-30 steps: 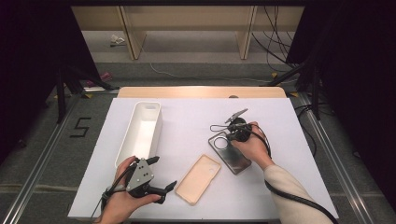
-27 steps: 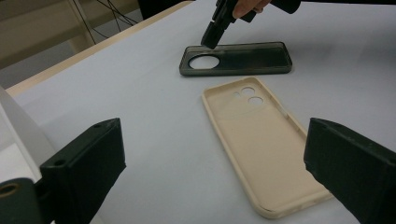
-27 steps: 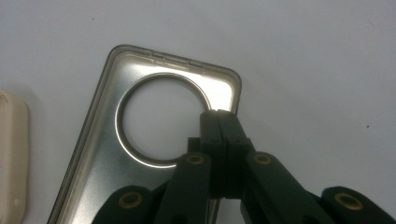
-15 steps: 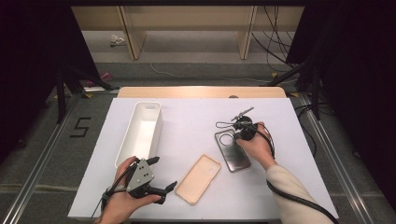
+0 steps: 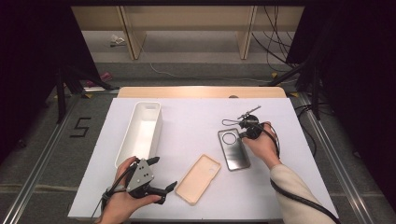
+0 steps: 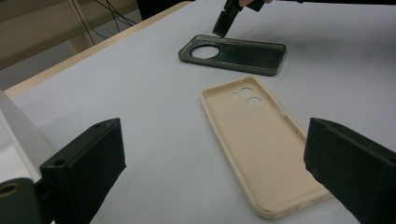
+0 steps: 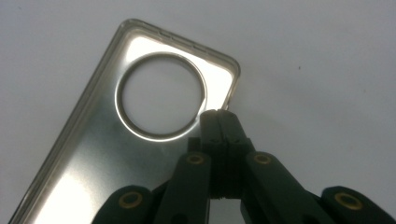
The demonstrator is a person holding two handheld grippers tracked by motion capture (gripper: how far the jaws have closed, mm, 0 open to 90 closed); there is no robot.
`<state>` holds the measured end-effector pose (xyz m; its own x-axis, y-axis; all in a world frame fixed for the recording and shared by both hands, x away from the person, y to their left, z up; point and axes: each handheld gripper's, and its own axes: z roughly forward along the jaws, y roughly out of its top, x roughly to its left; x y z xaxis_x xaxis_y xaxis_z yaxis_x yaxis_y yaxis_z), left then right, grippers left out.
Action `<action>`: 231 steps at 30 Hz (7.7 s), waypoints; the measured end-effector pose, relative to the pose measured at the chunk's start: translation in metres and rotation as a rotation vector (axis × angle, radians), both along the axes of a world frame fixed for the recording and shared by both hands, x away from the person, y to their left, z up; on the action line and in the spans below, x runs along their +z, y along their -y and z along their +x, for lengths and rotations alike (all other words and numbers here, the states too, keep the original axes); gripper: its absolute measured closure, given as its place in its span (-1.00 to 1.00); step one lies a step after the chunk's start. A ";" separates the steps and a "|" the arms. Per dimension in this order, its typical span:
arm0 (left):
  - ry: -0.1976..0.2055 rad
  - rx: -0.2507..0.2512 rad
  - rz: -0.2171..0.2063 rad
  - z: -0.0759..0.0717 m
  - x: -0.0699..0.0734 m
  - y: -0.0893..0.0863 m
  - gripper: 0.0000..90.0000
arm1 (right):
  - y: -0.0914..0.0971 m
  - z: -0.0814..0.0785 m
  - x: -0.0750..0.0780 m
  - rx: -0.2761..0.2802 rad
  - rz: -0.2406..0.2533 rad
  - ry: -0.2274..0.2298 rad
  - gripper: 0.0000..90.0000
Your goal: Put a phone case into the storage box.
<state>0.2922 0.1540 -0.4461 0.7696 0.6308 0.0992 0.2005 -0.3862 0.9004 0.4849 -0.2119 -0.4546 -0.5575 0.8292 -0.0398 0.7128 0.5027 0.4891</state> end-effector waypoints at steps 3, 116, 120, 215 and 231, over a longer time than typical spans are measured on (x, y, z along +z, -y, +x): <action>-0.002 -0.001 0.001 0.000 -0.001 0.000 -0.89 | -0.010 -0.001 0.007 0.042 0.020 0.024 1.00; -0.008 -0.028 -0.003 -0.001 -0.002 0.002 -0.88 | -0.055 -0.083 -0.001 0.835 -0.568 -0.148 0.81; -0.010 -0.030 -0.003 -0.001 -0.002 0.003 -0.88 | -0.056 -0.083 -0.002 0.847 -0.565 -0.139 0.86; -0.429 0.155 -0.004 0.162 0.069 0.103 -0.16 | -0.066 -0.129 0.043 0.812 0.090 0.242 0.98; -0.533 0.195 0.015 0.183 0.062 0.108 0.29 | -0.071 -0.132 0.044 0.834 0.077 0.261 0.98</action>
